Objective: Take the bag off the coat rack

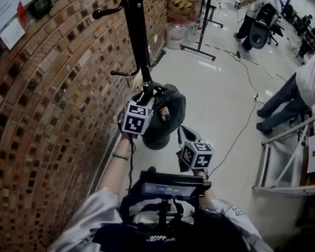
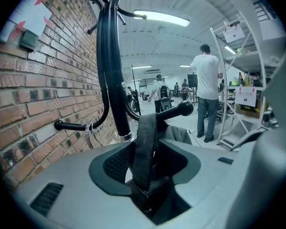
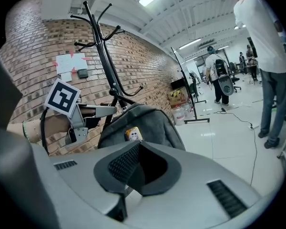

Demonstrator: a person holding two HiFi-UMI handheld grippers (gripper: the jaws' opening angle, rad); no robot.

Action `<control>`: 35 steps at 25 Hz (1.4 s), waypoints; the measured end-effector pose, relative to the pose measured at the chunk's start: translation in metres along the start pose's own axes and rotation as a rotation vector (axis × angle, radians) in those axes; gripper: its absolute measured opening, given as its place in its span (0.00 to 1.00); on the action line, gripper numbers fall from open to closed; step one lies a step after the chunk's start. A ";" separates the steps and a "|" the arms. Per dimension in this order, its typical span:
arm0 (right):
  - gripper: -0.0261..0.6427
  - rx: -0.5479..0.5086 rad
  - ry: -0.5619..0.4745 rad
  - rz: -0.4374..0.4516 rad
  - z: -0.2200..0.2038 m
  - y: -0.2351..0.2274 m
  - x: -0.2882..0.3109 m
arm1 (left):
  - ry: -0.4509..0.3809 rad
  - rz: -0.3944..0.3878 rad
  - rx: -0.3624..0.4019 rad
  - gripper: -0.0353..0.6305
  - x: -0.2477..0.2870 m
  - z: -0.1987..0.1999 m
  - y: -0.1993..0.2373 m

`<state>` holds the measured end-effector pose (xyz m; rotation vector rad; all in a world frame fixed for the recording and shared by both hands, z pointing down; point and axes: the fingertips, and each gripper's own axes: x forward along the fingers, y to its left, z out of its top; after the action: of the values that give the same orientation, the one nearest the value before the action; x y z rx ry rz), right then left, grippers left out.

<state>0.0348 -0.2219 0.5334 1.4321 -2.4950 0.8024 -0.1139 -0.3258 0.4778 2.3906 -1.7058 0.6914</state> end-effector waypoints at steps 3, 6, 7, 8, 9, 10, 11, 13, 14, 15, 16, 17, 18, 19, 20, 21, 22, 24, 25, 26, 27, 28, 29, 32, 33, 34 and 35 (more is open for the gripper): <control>0.05 0.009 0.007 -0.006 -0.002 0.000 0.008 | 0.017 -0.007 0.054 0.33 0.011 0.003 0.002; 0.05 0.013 0.014 -0.020 -0.003 -0.001 0.015 | 0.026 -0.018 0.069 0.33 0.022 0.007 0.001; 0.05 0.014 0.015 -0.025 -0.002 -0.002 0.017 | 0.029 -0.022 0.061 0.33 0.026 0.008 0.000; 0.05 0.016 0.014 -0.031 -0.001 -0.003 0.018 | 0.031 -0.027 0.050 0.33 0.029 0.009 0.000; 0.05 0.018 0.014 -0.038 -0.001 -0.005 0.020 | 0.030 -0.030 0.039 0.33 0.032 0.010 -0.001; 0.05 0.021 0.013 -0.047 0.000 -0.007 0.021 | 0.024 -0.033 0.035 0.30 0.035 0.012 -0.001; 0.05 0.025 0.013 -0.056 0.000 -0.009 0.022 | 0.014 -0.032 0.041 0.26 0.037 0.013 -0.002; 0.05 0.036 0.012 -0.072 0.000 -0.012 0.022 | -0.002 -0.019 0.067 0.16 0.038 0.013 -0.003; 0.05 0.042 0.011 -0.080 0.000 -0.014 0.023 | -0.015 -0.010 0.082 0.14 0.038 0.014 -0.003; 0.05 0.047 0.010 -0.086 -0.001 -0.016 0.023 | -0.035 -0.008 0.092 0.12 0.037 0.017 -0.003; 0.05 0.053 0.011 -0.092 -0.002 -0.017 0.023 | -0.060 -0.011 0.097 0.10 0.036 0.021 -0.003; 0.05 0.059 0.011 -0.095 -0.002 -0.018 0.024 | -0.083 -0.017 0.091 0.08 0.035 0.024 -0.002; 0.05 0.064 0.010 -0.097 -0.003 -0.018 0.024 | -0.101 -0.023 0.070 0.07 0.034 0.024 -0.002; 0.05 0.068 0.009 -0.099 -0.003 -0.018 0.024 | -0.117 -0.029 0.041 0.06 0.033 0.024 0.000; 0.05 0.070 0.009 -0.103 -0.004 -0.018 0.024 | -0.134 -0.038 0.014 0.06 0.030 0.026 0.001; 0.05 0.071 0.008 -0.109 -0.004 -0.019 0.024 | -0.145 -0.047 -0.005 0.06 0.028 0.028 0.001; 0.05 0.075 0.005 -0.114 -0.003 -0.020 0.024 | -0.149 -0.057 -0.017 0.06 0.026 0.030 0.002; 0.05 0.088 -0.007 -0.121 0.001 -0.021 0.024 | -0.140 -0.079 -0.033 0.06 0.024 0.030 0.000; 0.05 0.093 -0.012 -0.124 0.002 -0.022 0.023 | -0.135 -0.087 -0.040 0.06 0.022 0.030 -0.001; 0.05 0.095 -0.015 -0.129 0.002 -0.023 0.023 | -0.129 -0.095 -0.050 0.06 0.020 0.029 -0.001; 0.05 0.095 -0.017 -0.135 0.002 -0.024 0.022 | -0.123 -0.106 -0.063 0.06 0.018 0.029 -0.002; 0.05 0.096 -0.020 -0.142 0.002 -0.026 0.022 | -0.119 -0.121 -0.078 0.06 0.017 0.030 -0.004; 0.05 0.103 -0.024 -0.148 0.002 -0.028 0.021 | -0.115 -0.136 -0.090 0.06 0.016 0.030 -0.005; 0.05 0.148 -0.041 -0.153 0.004 -0.032 0.020 | -0.103 -0.170 -0.109 0.06 0.009 0.031 -0.011; 0.05 0.158 -0.045 -0.154 0.004 -0.034 0.020 | -0.103 -0.176 -0.109 0.06 0.006 0.031 -0.013; 0.05 0.164 -0.047 -0.154 0.005 -0.035 0.020 | -0.104 -0.178 -0.108 0.06 0.003 0.032 -0.015; 0.05 0.168 -0.048 -0.152 0.004 -0.036 0.020 | -0.104 -0.180 -0.107 0.06 -0.001 0.033 -0.017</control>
<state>0.0547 -0.2530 0.5509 1.6909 -2.3647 0.9774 -0.0884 -0.3307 0.4511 2.5037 -1.4972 0.4453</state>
